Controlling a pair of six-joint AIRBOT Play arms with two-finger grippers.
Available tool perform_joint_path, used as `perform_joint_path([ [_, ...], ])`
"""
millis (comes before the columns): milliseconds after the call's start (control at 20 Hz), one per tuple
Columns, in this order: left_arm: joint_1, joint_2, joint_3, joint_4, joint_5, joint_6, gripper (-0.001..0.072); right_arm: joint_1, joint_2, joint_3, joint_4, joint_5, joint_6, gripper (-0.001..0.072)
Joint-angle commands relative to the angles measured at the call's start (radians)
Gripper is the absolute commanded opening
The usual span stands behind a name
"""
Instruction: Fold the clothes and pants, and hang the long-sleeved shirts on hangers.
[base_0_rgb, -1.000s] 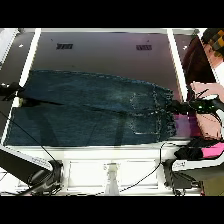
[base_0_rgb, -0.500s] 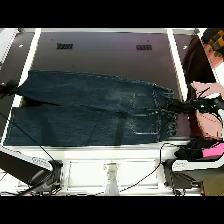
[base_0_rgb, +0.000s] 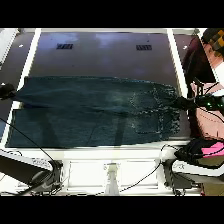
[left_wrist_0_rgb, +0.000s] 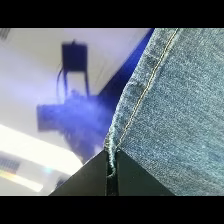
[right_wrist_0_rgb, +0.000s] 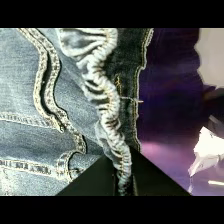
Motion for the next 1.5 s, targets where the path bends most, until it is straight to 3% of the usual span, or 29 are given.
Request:
perform_joint_path([
  [0,0.001,0.003,-0.024,0.09,-0.046,-0.027,0.0029,0.0,0.012,0.001,-0.015,-0.007,0.006,0.0038],
  [150,0.0,-0.008,-0.026,0.089,-0.047,-0.028,0.0049,0.0,0.012,0.001,-0.014,-0.01,0.006,0.0038],
  [200,0.0,-0.008,-0.026,0.089,-0.047,-0.027,0.0156,0.0,0.012,0.001,-0.014,-0.009,0.008,0.004],
  [250,0.0,-0.008,-0.026,0.089,-0.047,-0.027,0.0392,0.0,0.012,0.001,-0.014,-0.008,0.01,0.0097],
  [300,0.0,-0.008,-0.025,0.089,-0.057,-0.027,0.0598,0.0,0.012,0.001,-0.014,-0.008,0.01,0.024],
  [350,0.0,-0.008,-0.025,0.09,-0.069,-0.027,0.0639,0.0,0.012,0.001,-0.014,-0.008,0.011,0.038],
  [500,0.0,0.003,-0.023,0.09,-0.099,-0.028,0.0637,-0.001,0.013,0.015,-0.027,0.009,0.023,0.0394],
  [600,0.0,0.033,-0.022,0.09,-0.098,-0.026,0.0559,-0.002,0.013,0.065,-0.077,0.067,0.039,0.0391],
  [900,0.013,0.234,-0.022,0.089,0.039,-0.002,0.0554,-0.002,0.147,0.172,-0.237,0.213,0.021,0.0379],
  [950,0.019,0.261,-0.023,0.089,0.046,-0.002,0.0545,-0.002,0.182,0.158,-0.26,0.237,0.005,0.0379],
  [1000,0.029,0.285,-0.023,0.065,0.049,-0.002,0.049,-0.002,0.217,0.13,-0.286,0.256,0.001,0.0379],
  [1250,0.121,0.357,-0.027,-0.09,0.045,-0.002,0.0484,-0.097,0.306,-0.109,-0.309,0.288,-0.013,0.0393],
  [1450,0.186,0.371,-0.037,-0.201,0.014,-0.001,0.0484,-0.204,0.302,-0.286,-0.266,0.218,-0.01,0.0488],
])
